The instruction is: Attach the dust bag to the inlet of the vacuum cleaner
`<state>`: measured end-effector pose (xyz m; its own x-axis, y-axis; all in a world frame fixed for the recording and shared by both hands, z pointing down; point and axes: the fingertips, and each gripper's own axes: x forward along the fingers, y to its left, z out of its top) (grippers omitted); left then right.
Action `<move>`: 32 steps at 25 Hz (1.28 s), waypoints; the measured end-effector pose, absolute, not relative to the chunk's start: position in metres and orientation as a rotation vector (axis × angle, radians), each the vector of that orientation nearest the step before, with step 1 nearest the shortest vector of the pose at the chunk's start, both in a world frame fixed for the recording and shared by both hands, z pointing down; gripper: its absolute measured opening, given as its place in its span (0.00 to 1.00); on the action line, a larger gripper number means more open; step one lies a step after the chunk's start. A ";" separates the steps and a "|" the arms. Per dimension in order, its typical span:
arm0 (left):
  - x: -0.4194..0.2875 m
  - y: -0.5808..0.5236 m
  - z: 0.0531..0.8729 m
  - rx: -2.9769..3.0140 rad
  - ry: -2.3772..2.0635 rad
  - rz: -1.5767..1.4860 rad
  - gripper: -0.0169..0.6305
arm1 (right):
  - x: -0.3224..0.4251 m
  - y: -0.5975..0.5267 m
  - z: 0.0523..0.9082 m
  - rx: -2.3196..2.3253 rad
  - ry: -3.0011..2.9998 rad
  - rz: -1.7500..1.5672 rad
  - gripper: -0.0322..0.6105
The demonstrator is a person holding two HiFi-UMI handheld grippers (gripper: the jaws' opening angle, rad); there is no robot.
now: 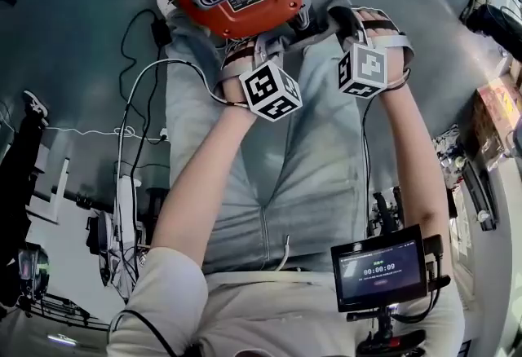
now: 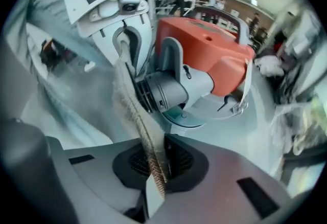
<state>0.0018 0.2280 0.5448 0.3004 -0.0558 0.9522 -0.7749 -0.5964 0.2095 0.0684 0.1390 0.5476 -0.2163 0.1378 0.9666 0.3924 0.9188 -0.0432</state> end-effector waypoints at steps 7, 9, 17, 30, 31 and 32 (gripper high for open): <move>-0.003 0.235 0.530 1.741 -0.789 1.172 0.05 | 0.079 0.122 0.537 -0.145 -1.885 0.368 0.33; -0.004 0.239 0.529 1.712 -0.781 1.141 0.05 | 0.091 0.115 0.529 -0.095 -1.886 0.369 0.34; -0.005 0.242 0.533 1.691 -0.761 1.094 0.05 | 0.135 0.094 0.509 0.214 -1.951 0.690 0.34; -0.001 0.240 0.520 1.909 -0.606 1.259 0.05 | 0.065 0.197 0.576 0.383 -2.148 1.098 0.33; -0.001 0.240 0.520 1.910 -0.598 1.258 0.05 | 0.075 0.198 0.574 0.460 -2.139 1.328 0.33; -0.001 0.239 0.520 1.907 -0.595 1.256 0.05 | 0.083 0.194 0.573 0.539 -2.117 1.564 0.33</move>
<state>-0.0011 0.2389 0.5202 0.4072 0.0269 0.9129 -0.7234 -0.6007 0.3404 0.0835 0.1944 0.5725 -0.8220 -0.0440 0.5678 -0.5557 0.2803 -0.7828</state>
